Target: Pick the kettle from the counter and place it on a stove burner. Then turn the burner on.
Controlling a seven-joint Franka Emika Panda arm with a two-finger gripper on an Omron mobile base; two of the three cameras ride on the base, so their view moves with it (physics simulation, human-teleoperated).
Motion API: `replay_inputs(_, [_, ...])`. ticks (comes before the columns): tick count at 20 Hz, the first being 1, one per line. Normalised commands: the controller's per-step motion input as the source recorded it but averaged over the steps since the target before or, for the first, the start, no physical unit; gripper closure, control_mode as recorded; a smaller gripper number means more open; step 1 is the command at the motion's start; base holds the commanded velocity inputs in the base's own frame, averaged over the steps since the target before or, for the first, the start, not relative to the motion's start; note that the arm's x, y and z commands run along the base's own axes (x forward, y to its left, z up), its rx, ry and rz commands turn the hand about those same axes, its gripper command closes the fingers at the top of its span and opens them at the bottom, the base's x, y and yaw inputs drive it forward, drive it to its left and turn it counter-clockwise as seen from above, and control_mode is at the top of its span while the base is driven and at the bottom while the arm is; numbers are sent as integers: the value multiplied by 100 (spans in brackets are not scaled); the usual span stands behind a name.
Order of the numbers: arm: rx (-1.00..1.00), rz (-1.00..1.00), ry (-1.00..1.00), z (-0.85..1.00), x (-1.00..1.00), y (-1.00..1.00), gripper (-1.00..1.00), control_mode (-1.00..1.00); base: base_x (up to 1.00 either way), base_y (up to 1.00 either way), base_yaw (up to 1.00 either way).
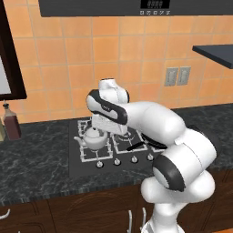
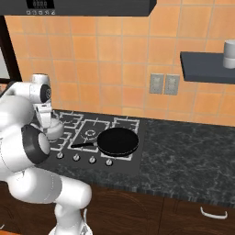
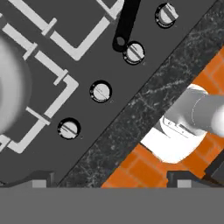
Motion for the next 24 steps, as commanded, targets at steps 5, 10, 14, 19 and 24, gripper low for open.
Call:
replay_inputs(5, [21, 48, 2, -11, 1, 25, -100, -100, 0, 0, 0])
replay_inputs(10, [-1, 41, -8, -12, 0, 38, -100, -100, 0, 0, 0])
replay_inputs(14, [-4, 12, -8, -23, 0, 7, -100, -100, 0, 0, 0])
replay_inputs(19, [-1, 1, -5, -9, -1, 0, -100, -100, 0, 0, 0])
replay_inputs(24, [-1, 2, -2, -16, 0, 0, -100, -100, 0, 0, 0])
